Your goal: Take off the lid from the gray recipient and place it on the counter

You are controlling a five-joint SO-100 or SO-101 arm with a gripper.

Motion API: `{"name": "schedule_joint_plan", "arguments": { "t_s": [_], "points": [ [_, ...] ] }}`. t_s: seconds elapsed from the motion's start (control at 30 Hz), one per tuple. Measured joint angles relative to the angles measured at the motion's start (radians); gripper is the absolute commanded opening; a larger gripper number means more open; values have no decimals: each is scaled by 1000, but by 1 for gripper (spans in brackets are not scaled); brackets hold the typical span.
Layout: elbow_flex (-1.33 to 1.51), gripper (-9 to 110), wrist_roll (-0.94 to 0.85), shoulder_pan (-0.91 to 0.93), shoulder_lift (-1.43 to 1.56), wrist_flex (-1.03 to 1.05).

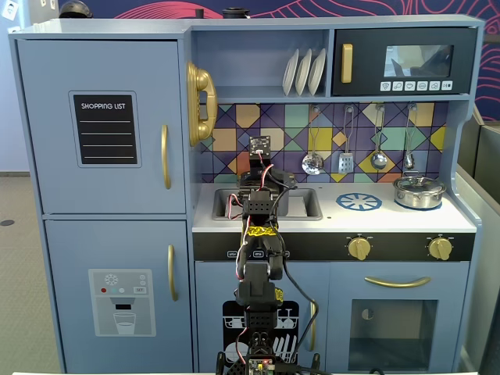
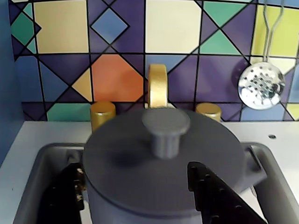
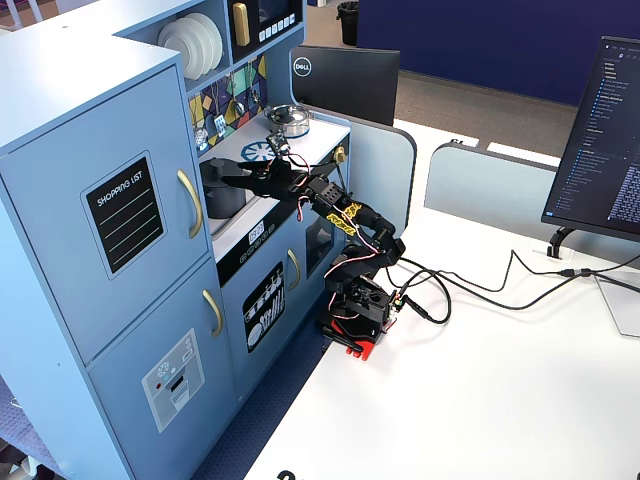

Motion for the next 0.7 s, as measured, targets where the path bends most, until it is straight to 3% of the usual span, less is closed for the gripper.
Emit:
{"name": "schedule_joint_plan", "arguments": {
  "t_s": [0.7],
  "points": [
    [-14,20,21,21,-224,-221]
  ]
}}
